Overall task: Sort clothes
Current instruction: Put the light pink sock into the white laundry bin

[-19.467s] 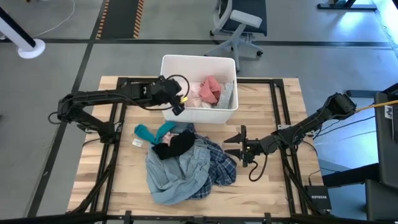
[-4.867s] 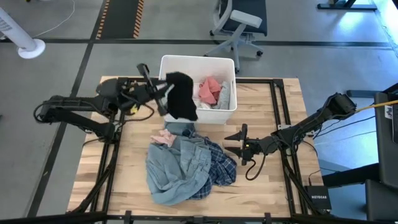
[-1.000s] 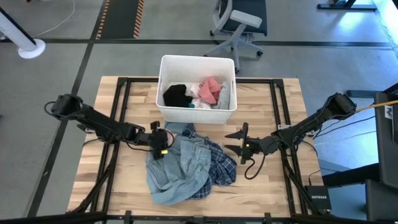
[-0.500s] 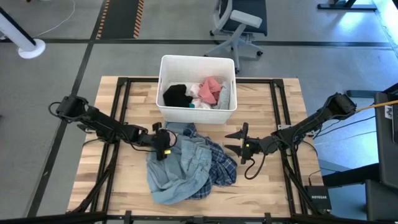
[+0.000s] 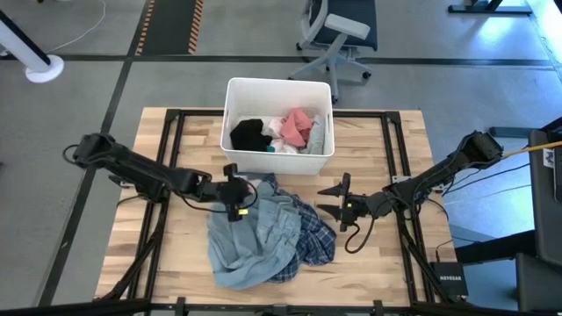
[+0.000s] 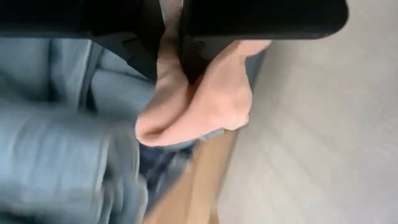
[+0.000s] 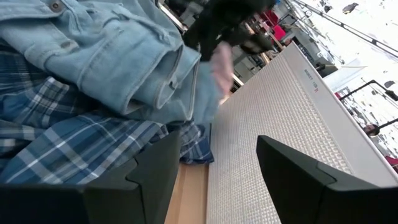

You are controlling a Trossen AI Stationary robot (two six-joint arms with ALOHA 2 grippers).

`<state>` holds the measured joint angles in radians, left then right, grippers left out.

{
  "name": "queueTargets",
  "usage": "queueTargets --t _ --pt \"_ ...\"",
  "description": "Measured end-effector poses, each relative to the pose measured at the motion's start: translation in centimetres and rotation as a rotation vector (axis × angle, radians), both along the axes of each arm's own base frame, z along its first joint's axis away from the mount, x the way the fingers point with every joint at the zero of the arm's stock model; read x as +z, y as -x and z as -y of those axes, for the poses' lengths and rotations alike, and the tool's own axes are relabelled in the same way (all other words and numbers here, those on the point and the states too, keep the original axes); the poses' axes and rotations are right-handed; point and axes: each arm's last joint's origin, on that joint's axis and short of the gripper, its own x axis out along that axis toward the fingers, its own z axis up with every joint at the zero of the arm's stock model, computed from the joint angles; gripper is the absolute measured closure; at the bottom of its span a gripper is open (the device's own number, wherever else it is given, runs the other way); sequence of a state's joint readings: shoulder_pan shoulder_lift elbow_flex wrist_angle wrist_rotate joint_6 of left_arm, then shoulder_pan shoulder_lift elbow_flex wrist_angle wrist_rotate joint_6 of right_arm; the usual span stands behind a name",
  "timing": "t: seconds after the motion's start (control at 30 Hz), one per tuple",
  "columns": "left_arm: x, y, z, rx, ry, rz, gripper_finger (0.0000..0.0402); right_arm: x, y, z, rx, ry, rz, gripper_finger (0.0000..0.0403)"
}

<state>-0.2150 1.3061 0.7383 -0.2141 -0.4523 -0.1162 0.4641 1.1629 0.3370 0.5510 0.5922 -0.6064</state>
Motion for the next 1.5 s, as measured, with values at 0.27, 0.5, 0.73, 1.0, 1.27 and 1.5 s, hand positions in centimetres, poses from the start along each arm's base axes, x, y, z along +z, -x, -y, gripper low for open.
queueTargets --t 0.27,0.5,0.73,1.0,1.27,1.5 --pt "6.6 0.3 -0.1 -0.07 -0.105 0.194 0.0379 0.0 0.0 0.0 0.0 0.0 -0.002 0.0171" --pt "10.8 1.4 -0.4 -0.096 -0.143 0.323 0.038 0.0 0.0 0.0 0.0 -0.001 -0.002 0.0171" --pt "11.7 2.0 -0.5 -0.069 -0.095 0.369 0.0364 0.0 0.0 0.0 0.0 -0.001 -0.002 0.0171" --pt "10.6 1.5 -0.3 -0.073 -0.031 0.311 0.0348 0.0 0.0 0.0 0.0 -0.003 0.001 0.0171" --pt "9.6 -0.2 0.1 -0.096 -0.03 0.309 0.0345 0.2 -0.1 0.0 0.001 -0.012 0.022 0.0171" --pt "9.2 -1.4 0.4 -0.12 -0.053 0.334 0.0343 0.6 -1.5 -0.1 -0.016 -0.085 0.165 0.0171"
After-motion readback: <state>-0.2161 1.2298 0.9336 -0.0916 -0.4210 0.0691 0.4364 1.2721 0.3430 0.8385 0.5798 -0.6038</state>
